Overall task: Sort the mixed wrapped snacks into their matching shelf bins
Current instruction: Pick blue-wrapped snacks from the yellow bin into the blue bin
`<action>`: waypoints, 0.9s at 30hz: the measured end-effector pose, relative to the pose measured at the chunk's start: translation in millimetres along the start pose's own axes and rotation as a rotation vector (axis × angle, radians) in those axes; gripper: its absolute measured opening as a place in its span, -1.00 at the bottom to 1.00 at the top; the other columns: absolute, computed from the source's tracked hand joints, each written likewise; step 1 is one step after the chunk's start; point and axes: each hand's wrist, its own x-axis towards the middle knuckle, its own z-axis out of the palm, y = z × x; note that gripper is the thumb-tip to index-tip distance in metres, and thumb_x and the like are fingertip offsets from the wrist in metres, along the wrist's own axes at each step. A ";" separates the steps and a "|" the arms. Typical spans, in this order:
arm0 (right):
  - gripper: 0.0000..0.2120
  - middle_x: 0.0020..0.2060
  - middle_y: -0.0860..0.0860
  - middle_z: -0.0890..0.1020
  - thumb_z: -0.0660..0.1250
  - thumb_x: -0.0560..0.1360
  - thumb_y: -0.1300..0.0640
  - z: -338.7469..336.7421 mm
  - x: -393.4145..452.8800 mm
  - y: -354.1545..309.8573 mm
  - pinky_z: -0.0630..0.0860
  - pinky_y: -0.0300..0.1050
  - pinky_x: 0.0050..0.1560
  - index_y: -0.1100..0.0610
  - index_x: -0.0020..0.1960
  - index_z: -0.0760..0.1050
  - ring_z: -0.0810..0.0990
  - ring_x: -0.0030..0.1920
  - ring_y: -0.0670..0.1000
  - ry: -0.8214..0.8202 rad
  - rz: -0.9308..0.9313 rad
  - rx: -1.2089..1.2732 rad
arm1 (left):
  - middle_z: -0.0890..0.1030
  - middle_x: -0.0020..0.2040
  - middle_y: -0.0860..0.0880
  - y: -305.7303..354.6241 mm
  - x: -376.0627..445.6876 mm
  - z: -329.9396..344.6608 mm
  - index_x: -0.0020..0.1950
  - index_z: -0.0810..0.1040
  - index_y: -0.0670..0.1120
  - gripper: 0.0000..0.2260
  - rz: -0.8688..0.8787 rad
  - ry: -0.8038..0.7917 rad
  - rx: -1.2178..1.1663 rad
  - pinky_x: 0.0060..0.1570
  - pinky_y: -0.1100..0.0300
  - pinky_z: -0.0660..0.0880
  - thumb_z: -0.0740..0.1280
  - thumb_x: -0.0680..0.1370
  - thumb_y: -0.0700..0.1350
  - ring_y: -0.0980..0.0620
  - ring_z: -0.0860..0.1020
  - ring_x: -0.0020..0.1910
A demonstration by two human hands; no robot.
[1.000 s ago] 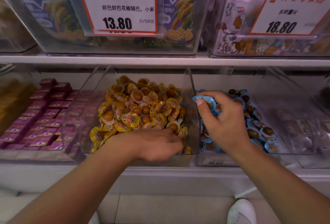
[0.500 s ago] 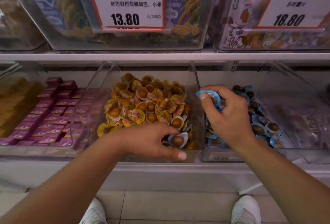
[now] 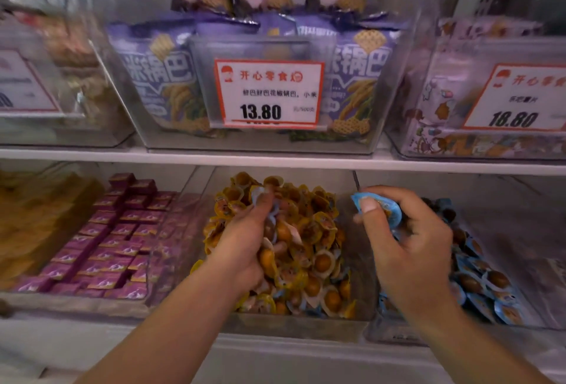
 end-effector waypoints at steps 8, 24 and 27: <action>-0.70 -0.25 0.04 0.71 0.26 0.57 0.29 48.9 -13.8 -12.1 0.45 -0.14 -0.49 0.04 -0.17 0.69 0.65 -0.36 0.05 -0.166 0.823 0.265 | 0.63 -0.25 -0.14 0.2 -0.7 2.7 0.08 0.55 -0.17 -0.77 0.072 0.042 -0.143 -0.42 0.20 0.55 0.28 0.63 0.00 0.02 0.64 -0.36; -0.60 0.17 0.19 0.66 0.31 0.53 -0.06 50.4 -4.2 4.2 0.47 0.16 0.34 0.18 0.22 0.64 0.64 0.21 0.17 -0.232 1.144 0.981 | 0.35 0.43 0.35 -12.3 -21.7 -10.9 0.42 0.26 0.46 -0.49 0.597 -0.428 0.958 0.49 0.10 0.22 0.31 0.54 0.08 0.19 0.20 0.53; -0.77 0.08 0.17 0.70 0.36 0.53 0.19 44.7 -6.5 4.3 0.59 0.03 0.16 0.18 0.16 0.65 0.68 0.13 0.13 -0.275 1.020 0.790 | -0.05 0.55 0.41 -19.2 -21.6 -14.1 0.55 -0.06 0.34 -0.40 0.764 -0.401 1.362 0.58 0.06 -0.05 0.13 0.56 0.23 0.27 -0.21 0.56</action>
